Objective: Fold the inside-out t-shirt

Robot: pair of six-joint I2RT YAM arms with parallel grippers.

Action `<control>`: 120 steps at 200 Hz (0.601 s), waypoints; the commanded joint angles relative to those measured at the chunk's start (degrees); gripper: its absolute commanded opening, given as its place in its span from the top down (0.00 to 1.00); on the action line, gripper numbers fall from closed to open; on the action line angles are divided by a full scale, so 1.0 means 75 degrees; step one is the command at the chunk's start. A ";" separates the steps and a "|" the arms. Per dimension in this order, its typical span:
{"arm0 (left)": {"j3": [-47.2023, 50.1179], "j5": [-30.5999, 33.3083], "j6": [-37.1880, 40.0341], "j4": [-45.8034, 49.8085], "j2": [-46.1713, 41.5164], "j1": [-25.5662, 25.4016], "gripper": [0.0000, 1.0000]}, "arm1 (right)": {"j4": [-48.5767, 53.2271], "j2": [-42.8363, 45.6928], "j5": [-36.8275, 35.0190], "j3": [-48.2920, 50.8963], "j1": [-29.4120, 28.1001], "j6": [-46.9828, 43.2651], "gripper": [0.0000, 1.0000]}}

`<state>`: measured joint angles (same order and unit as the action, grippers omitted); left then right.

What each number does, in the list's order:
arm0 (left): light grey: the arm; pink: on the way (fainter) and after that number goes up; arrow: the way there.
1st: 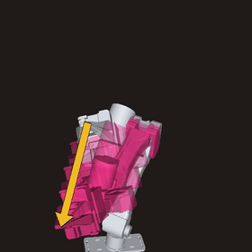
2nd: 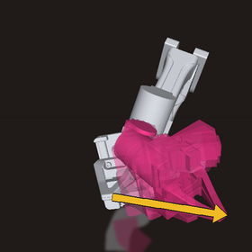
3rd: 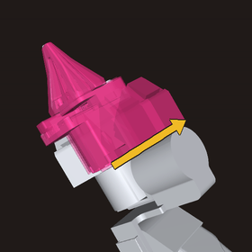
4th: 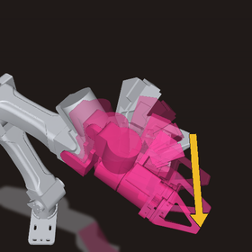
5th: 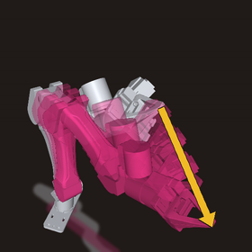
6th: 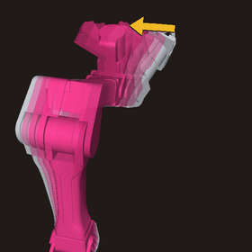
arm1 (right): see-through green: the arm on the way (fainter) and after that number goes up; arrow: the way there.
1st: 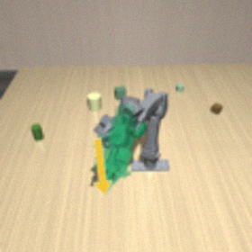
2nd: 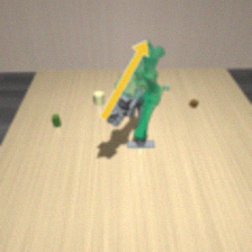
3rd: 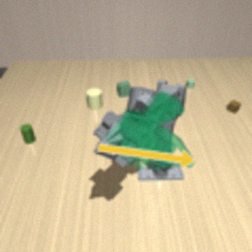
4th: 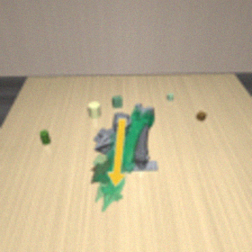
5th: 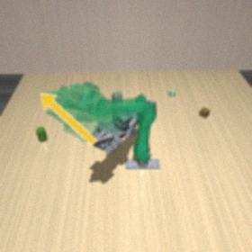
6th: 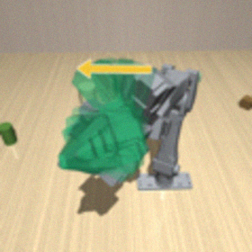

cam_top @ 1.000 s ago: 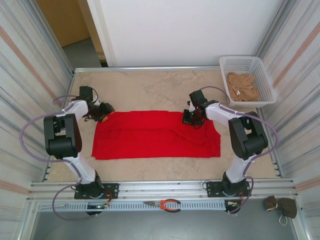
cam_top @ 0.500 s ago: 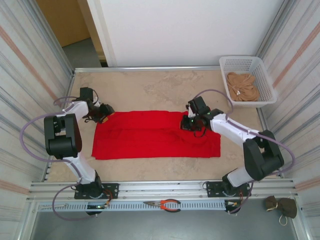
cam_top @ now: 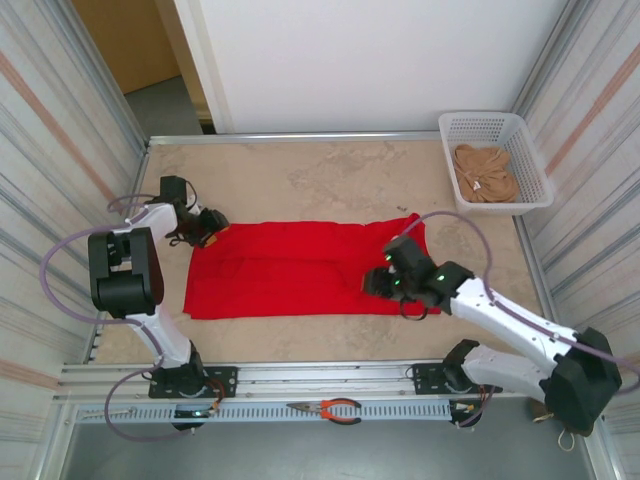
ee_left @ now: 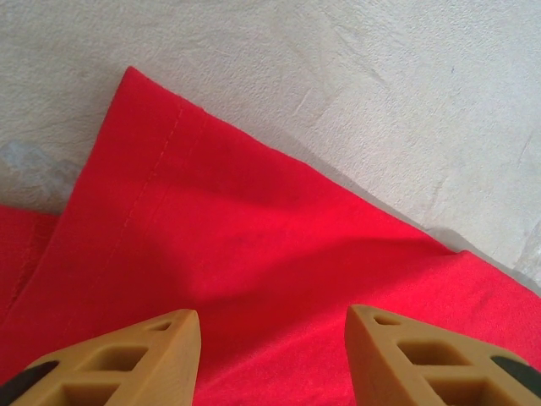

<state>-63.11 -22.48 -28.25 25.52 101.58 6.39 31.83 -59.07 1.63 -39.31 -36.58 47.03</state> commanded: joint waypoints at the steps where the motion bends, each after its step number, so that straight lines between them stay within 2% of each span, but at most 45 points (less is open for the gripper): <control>1: -0.0151 -0.0052 0.0181 0.0146 -0.0215 0.0073 0.51 | 0.0537 -0.0064 -0.0181 -0.0178 0.1358 -0.0459 0.51; 16: -0.0164 -0.0042 0.0187 0.0151 -0.0218 0.0076 0.51 | 0.0481 -0.0412 -0.0005 -0.0239 0.2042 -0.0710 0.51; 33: -0.0187 -0.0061 0.0184 0.0171 -0.0220 0.0089 0.51 | 0.0320 -0.0907 0.0063 -0.0296 0.2350 -0.0888 0.48; 69: -0.0204 -0.0066 0.0181 0.0189 -0.0261 0.0095 0.51 | -0.0164 -0.1776 0.0286 -0.0351 0.2443 -0.0932 0.45; 88: -0.0204 -0.0073 0.0177 0.0179 -0.0275 0.0097 0.51 | -0.0339 -0.2180 0.0235 -0.0351 0.2451 -0.0968 0.47; 95: -0.0202 -0.0071 0.0175 0.0181 -0.0272 0.0097 0.51 | -0.0404 -0.2310 0.0227 -0.0349 0.2455 -0.0980 0.52; 102: -0.0201 -0.0064 0.0169 0.0178 -0.0262 0.0097 0.51 | -0.0463 -0.2412 0.0216 -0.0343 0.2460 -0.0994 0.62; 120: -0.0188 -0.0074 0.0169 0.0183 -0.0266 0.0095 0.51 | -0.0476 -0.2500 0.0287 -0.0323 0.2457 -0.1053 0.98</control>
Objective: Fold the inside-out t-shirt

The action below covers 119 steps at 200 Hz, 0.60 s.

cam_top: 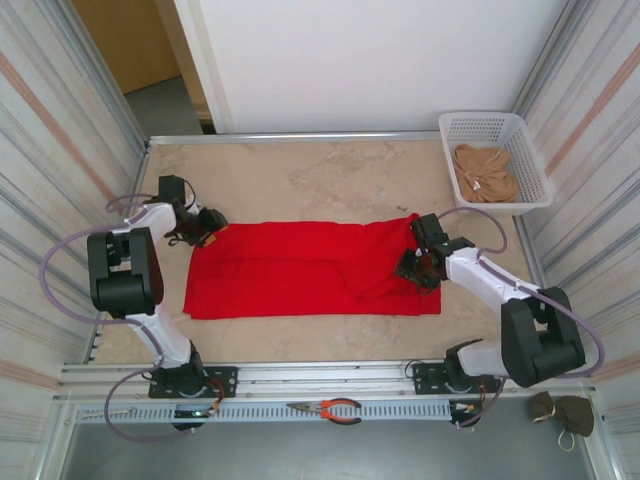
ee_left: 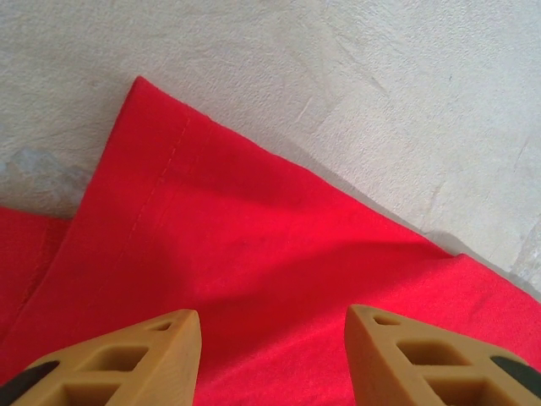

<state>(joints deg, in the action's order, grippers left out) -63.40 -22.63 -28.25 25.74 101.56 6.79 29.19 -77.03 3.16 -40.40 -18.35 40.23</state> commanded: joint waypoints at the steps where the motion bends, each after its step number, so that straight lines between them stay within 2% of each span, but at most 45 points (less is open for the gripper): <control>1: -0.0150 -0.0059 0.0169 0.0154 -0.0258 0.0043 0.51 | -0.0115 -0.0090 0.0089 -0.0173 0.0029 -0.0142 1.00; 43: -0.0069 -0.0143 0.0178 0.0085 -0.0310 0.0110 0.52 | 0.0456 0.1594 -0.0012 0.0428 -0.0252 0.0274 1.00; 80: -0.0075 -0.0251 0.0159 0.0066 -0.0391 0.0187 0.52 | 0.1226 0.3040 -0.0295 0.1487 -0.1127 0.1500 1.00; 85: -0.0075 -0.0282 0.0157 0.0074 -0.0420 0.0219 0.52 | 0.1400 0.3226 -0.0318 0.1607 -0.1236 0.1696 0.92; 94: -0.0075 -0.0331 0.0141 0.0094 -0.0507 0.0274 0.52 | 0.1777 0.3626 -0.0469 0.1764 -0.1406 0.2011 0.68; 99: -0.0074 -0.0365 0.0136 0.0105 -0.0556 0.0313 0.52 | 0.2001 0.3881 -0.0586 0.1799 -0.1453 0.2125 0.59; 109: -0.0056 -0.0425 0.0124 0.0106 -0.0674 0.0416 0.52 | 0.2325 0.4404 -0.0825 0.1781 -0.1411 0.2172 0.49; 119: -0.0086 -0.0483 0.0110 0.0137 -0.0794 0.0514 0.52 | 0.2406 0.4804 -0.0970 0.1661 -0.1149 0.1984 0.47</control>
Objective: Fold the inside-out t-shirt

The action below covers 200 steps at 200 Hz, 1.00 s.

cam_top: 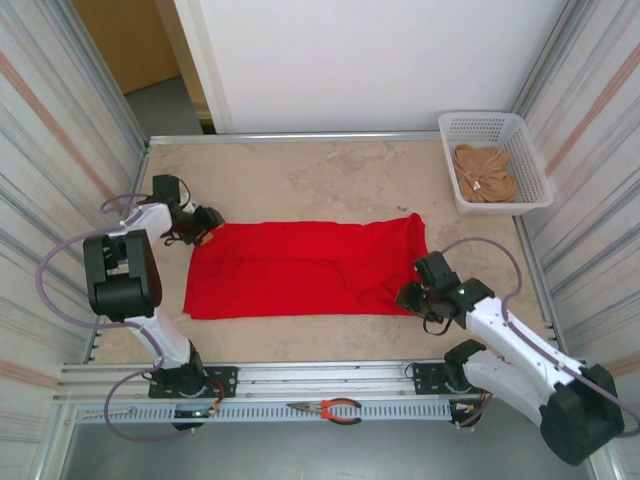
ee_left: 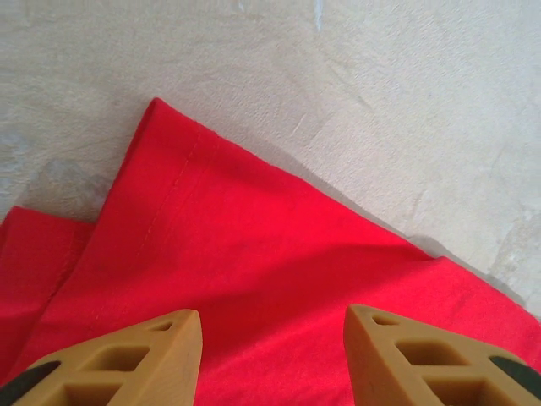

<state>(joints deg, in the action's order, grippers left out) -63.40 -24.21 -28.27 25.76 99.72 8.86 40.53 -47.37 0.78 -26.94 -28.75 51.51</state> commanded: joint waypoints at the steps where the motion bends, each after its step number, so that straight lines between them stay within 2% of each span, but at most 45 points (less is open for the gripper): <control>1: -0.0088 -0.0286 0.0113 0.0137 -0.0560 0.0242 0.52 | 0.0897 0.0864 -0.0653 -0.0146 0.0290 0.0451 0.47; 14: -0.0196 -0.0349 0.0142 0.0251 -0.0694 0.0325 0.52 | 0.0571 0.0837 -0.0260 -0.0383 0.1125 -0.0114 0.52; 34: -0.0394 -0.0452 0.0217 0.0401 -0.0792 0.0346 0.52 | -0.0480 -0.0247 0.0640 -0.0888 0.2071 -0.0880 0.65; 56: -0.0601 -0.0601 0.0218 0.0552 -0.0699 0.0297 0.52 | -0.1541 -0.2023 0.1027 -0.1758 0.2123 -0.1379 0.75; 85: -0.0513 -0.0510 0.0254 0.0611 -0.0722 0.0176 0.52 | -0.2676 -0.4061 0.1796 -0.2639 0.2086 -0.1682 0.78; 120: -0.0307 -0.0438 0.0258 0.0593 -0.0734 0.0142 0.52 | -0.3386 -0.5728 0.3115 -0.2899 0.2079 -0.1893 0.87; 141: -0.0278 -0.0394 0.0287 0.0616 -0.0745 0.0142 0.52 | -0.3573 -0.5898 0.3585 -0.2505 0.2015 -0.1902 0.92; 200: -0.0256 -0.0370 0.0277 0.0563 -0.0646 0.0141 0.52 | -0.3261 -0.4824 0.3767 -0.1267 0.1498 -0.1946 0.99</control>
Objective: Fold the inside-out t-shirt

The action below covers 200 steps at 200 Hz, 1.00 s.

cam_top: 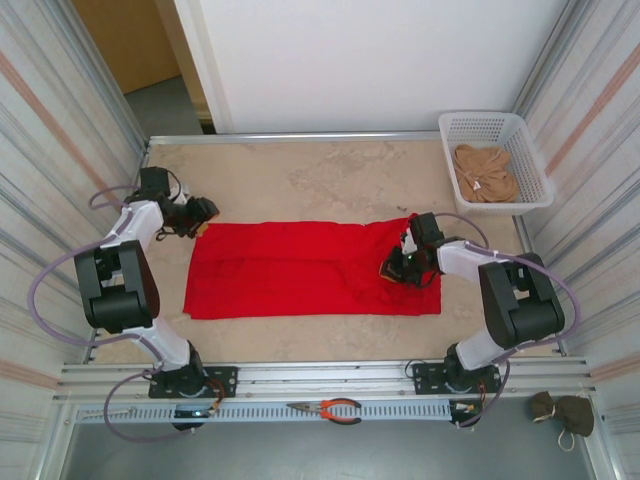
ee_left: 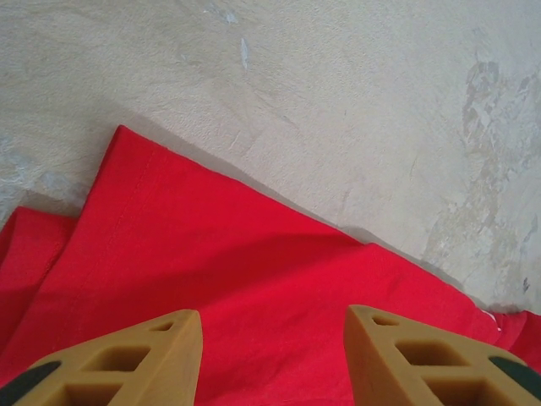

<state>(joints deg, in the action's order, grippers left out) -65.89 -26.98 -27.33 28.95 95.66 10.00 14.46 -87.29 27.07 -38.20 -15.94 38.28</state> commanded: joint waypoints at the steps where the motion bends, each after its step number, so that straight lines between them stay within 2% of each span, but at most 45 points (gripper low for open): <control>1: 0.0083 0.0000 0.0152 0.0137 -0.0107 -0.0010 0.52 | 0.0234 0.0507 0.0254 0.0255 -0.0220 -0.0182 0.99; 61: 0.0248 -0.0013 0.0109 0.0034 -0.0135 0.0003 0.52 | 0.1116 0.1822 -0.0514 0.0643 -0.0627 -0.0102 1.00; 102: 0.0256 -0.0037 0.0121 0.0062 -0.0179 0.0003 0.52 | 0.0718 0.1497 -0.0586 0.1270 -0.0608 0.0166 0.98; 124: 0.0276 -0.0111 0.0129 0.0106 -0.0295 0.0071 0.52 | 0.0421 0.1217 -0.0328 0.1458 -0.0563 0.0297 0.98; 142: 0.0274 -0.0138 0.0152 0.0155 -0.0462 0.0108 0.52 | 0.0500 0.1344 -0.0124 0.1294 -0.0496 0.0255 0.98; 166: 0.0230 -0.0067 0.0276 0.0391 -0.0599 0.0119 0.52 | 0.1284 0.1969 -0.0096 0.0518 -0.0181 -0.0069 0.97; 175: 0.0268 0.0082 0.0337 0.0520 -0.0652 0.0119 0.51 | 0.1623 0.2229 -0.0198 0.0166 0.0105 -0.0243 0.95; 183: 0.0391 0.0205 0.0374 0.0535 -0.0711 0.0118 0.51 | 0.1887 0.2374 -0.0316 -0.0113 0.0421 -0.0405 0.88; 188: 0.0476 0.0266 0.0375 0.0525 -0.0765 0.0119 0.51 | 0.2030 0.2442 -0.0396 -0.0287 0.0632 -0.0489 0.80; 200: 0.0732 0.0305 0.0375 0.0419 -0.0856 0.0165 0.50 | 0.2191 0.2468 -0.0486 -0.0584 0.1219 -0.0668 0.54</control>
<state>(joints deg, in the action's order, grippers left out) -63.61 -26.33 -26.33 30.26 92.03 10.55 25.41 -71.61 25.32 -36.93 -13.30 37.19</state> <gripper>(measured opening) 0.496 0.249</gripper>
